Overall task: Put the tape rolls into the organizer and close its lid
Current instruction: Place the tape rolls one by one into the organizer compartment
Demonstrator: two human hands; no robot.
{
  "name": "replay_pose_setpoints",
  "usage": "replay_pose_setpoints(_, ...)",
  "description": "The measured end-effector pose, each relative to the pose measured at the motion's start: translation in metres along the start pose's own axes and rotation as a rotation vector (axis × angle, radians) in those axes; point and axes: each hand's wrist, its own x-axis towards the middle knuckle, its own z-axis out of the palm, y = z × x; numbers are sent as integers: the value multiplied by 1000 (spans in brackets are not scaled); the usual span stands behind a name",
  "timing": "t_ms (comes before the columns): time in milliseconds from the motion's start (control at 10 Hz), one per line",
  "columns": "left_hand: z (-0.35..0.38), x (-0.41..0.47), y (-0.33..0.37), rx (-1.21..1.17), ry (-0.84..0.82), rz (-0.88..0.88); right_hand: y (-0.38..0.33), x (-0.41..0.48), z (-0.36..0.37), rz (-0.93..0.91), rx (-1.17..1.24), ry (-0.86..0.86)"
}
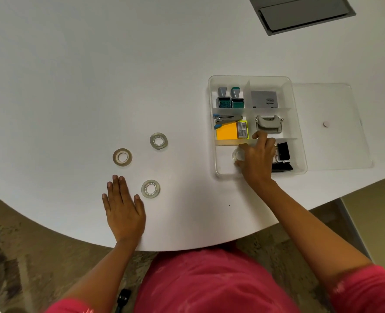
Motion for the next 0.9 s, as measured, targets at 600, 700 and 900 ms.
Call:
replay_pose_setpoints(600,0,0,-1,-5,-15,3,-50,-32,-29,-241,229,308)
replay_pose_setpoints(700,-1,-1,-1,-6,-19,-2,-93,-58,-22,-472,360,147)
replay_pose_setpoints(900,-3,0,1,7,-51,-7,-150,-87,10,-900,406,-215)
